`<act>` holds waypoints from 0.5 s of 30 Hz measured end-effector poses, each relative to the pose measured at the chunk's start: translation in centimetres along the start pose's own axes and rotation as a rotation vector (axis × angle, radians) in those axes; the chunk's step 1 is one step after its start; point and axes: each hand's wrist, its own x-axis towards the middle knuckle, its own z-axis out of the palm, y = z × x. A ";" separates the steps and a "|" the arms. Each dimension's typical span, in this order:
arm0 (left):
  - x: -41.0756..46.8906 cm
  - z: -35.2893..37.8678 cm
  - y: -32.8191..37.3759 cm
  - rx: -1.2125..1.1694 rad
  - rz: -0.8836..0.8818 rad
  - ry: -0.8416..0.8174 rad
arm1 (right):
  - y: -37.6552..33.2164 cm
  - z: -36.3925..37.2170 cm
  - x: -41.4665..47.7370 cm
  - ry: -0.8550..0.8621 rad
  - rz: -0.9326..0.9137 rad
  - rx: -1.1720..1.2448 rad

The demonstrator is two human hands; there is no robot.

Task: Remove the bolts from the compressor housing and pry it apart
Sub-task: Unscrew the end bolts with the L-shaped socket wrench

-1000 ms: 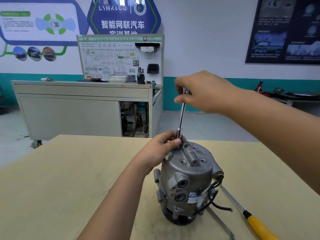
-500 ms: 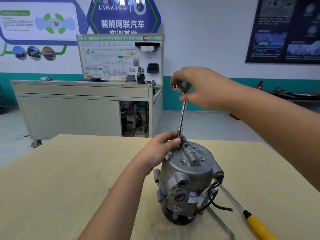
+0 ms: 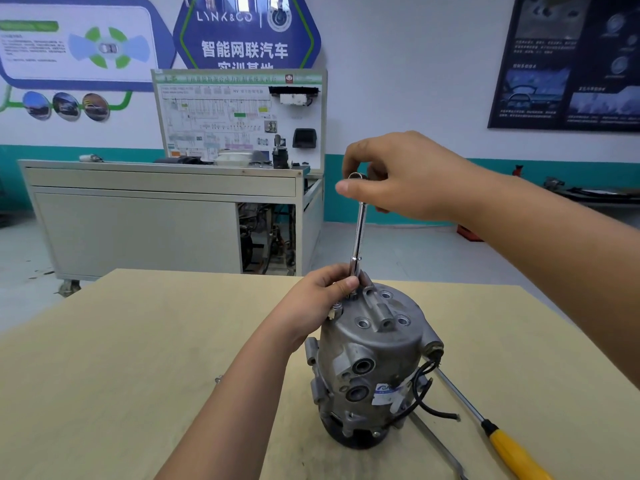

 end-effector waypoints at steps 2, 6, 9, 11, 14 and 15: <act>0.0 0.0 0.0 0.004 0.000 -0.001 | 0.0 0.1 0.1 -0.010 0.024 0.002; 0.0 0.0 0.0 0.009 -0.010 0.003 | 0.2 0.0 0.1 -0.033 0.046 -0.002; 0.1 0.0 0.0 0.019 -0.009 0.008 | 0.5 -0.3 0.0 -0.061 0.060 0.040; 0.1 -0.1 -0.1 0.019 -0.010 0.008 | 0.8 -0.4 -0.2 -0.079 0.070 0.074; 0.1 -0.1 -0.1 0.022 -0.011 0.006 | 1.5 -0.7 -0.4 -0.110 0.101 0.091; 0.1 -0.1 -0.1 0.024 -0.012 0.007 | 1.6 -0.8 -0.4 -0.125 0.113 0.098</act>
